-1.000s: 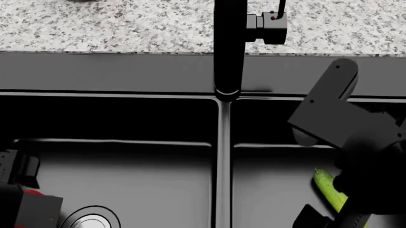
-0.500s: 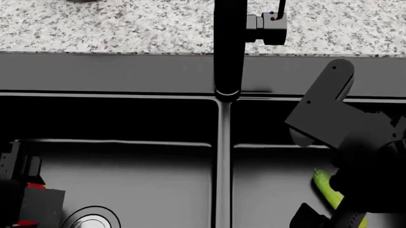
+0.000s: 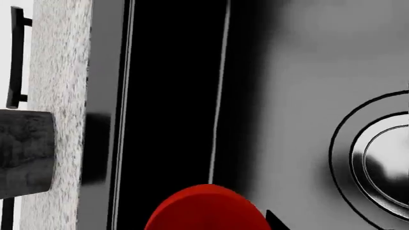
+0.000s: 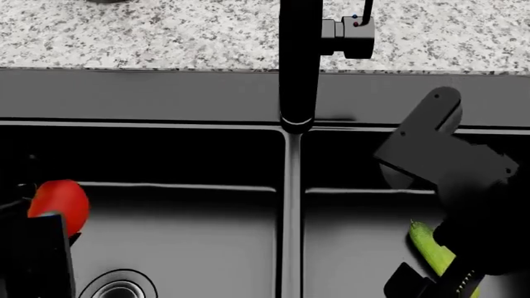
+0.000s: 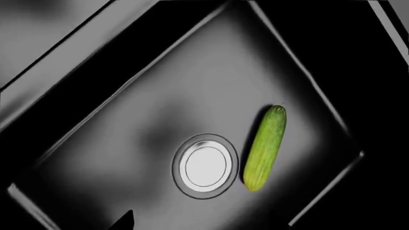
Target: Pick the vegetables from the sink and place them on the cutting board.
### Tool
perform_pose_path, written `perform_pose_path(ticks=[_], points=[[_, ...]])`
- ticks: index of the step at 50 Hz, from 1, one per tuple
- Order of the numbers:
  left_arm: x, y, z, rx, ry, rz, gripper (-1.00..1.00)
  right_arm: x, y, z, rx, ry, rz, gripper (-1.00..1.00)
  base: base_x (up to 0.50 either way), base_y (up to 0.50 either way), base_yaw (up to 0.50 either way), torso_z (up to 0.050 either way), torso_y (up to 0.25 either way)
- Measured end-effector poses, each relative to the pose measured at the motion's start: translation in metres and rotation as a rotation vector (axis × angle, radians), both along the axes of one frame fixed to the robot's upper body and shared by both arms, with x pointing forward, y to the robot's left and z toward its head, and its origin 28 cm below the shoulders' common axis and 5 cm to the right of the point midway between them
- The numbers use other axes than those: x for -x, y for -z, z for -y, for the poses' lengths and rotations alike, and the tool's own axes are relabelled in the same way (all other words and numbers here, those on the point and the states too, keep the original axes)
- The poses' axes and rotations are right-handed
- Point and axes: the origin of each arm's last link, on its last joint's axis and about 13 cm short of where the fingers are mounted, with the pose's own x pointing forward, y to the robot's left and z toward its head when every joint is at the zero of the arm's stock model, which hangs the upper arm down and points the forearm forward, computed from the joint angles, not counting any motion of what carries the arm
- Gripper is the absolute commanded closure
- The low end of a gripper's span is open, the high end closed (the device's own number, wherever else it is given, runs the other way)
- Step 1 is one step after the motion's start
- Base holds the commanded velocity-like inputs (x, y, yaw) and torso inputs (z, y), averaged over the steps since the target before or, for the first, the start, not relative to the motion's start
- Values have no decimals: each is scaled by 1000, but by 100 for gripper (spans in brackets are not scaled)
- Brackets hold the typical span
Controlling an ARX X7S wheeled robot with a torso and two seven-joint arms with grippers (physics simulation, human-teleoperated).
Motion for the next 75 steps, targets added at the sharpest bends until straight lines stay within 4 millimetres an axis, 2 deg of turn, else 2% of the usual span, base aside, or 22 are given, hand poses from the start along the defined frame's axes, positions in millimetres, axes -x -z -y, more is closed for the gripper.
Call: perform_pose_path(ticks=[14,32,56,61,75], points=[[13,-1,-3,104,-24,141,100,-21,4,-6,-22,76,-77,-100,22,0,1,0,0],[21,3,0,145,-42,206,100,-54,21,-5,7,186,-103,-100,22,0,0,0,0],[23,7,1,137,-54,203,100,-96,71,6,75,268,-106,-100,22,0,0,0,0],[23,8,2,136,-55,200,100,-101,80,9,78,281,-79,-100,23,0,0,0,0],[24,7,6,125,-57,192,100,-110,121,17,37,303,-50,-100,23,0,0,0,0]])
